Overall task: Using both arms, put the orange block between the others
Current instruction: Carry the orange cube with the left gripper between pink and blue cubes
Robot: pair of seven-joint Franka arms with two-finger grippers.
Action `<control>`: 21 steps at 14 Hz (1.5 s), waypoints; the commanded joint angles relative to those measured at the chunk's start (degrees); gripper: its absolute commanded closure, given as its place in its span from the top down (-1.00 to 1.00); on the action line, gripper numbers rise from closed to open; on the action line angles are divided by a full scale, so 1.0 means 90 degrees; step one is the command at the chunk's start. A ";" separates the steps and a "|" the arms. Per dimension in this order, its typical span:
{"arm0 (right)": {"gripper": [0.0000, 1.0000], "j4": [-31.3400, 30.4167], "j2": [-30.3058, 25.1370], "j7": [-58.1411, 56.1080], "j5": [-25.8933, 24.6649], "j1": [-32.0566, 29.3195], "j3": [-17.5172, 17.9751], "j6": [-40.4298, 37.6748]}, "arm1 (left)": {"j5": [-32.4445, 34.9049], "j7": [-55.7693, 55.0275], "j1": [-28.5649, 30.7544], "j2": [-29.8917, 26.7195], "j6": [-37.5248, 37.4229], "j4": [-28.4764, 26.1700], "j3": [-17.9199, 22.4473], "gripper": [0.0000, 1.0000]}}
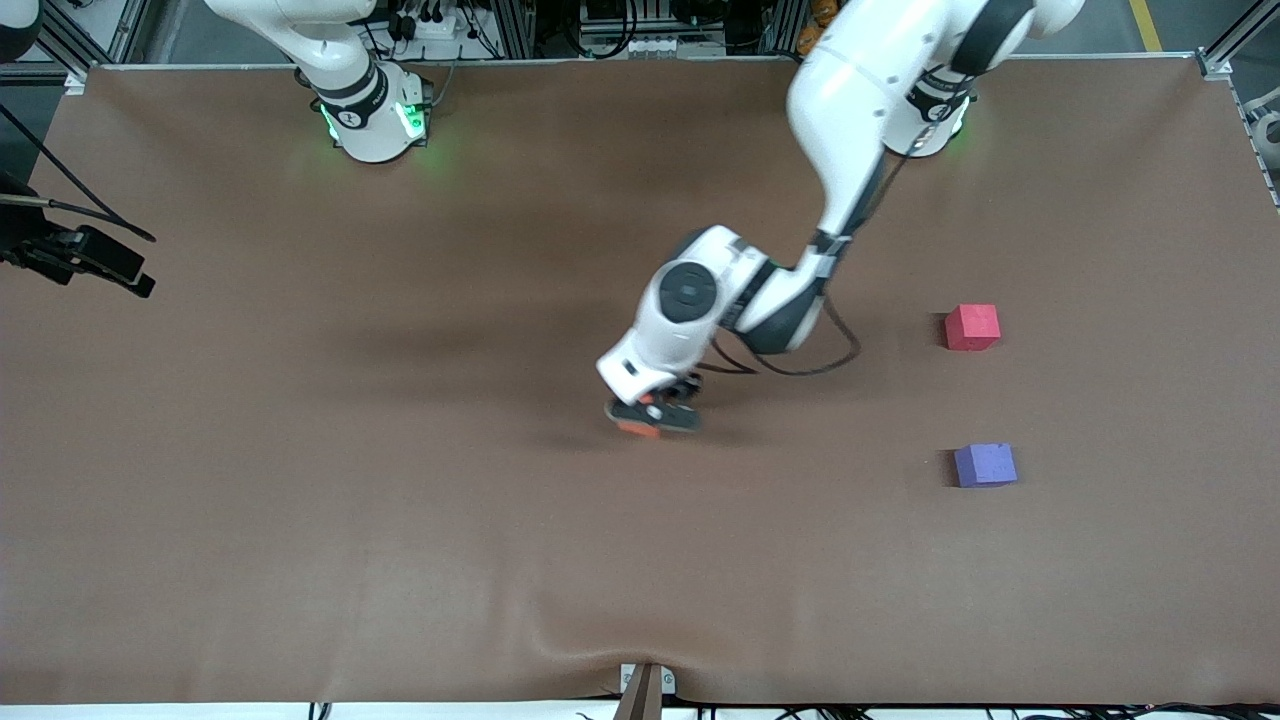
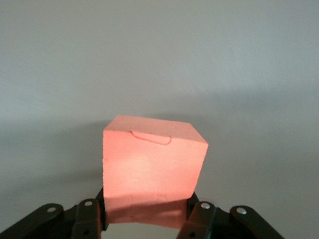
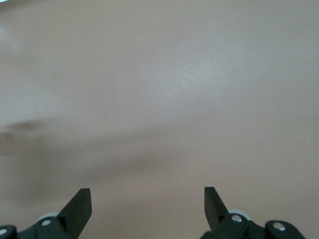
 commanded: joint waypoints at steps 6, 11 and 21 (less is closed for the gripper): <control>1.00 0.0004 -0.0003 -0.0111 0.0093 -0.0019 0.0025 0.0069 | -0.0035 0.1644 0.2646 -0.2580 -0.1296 -0.2224 -0.0130 -1.00; 1.00 0.0004 -0.0003 -0.0111 0.0093 -0.0009 0.0025 0.0069 | -0.0035 0.3114 0.3879 -0.3100 -0.1277 -0.3398 -0.0140 -1.00; 1.00 0.0004 -0.0013 -0.0101 0.0093 -0.0009 0.0025 0.0079 | -0.0035 0.4804 0.4837 -0.3012 -0.0243 -0.4414 -0.0139 -0.95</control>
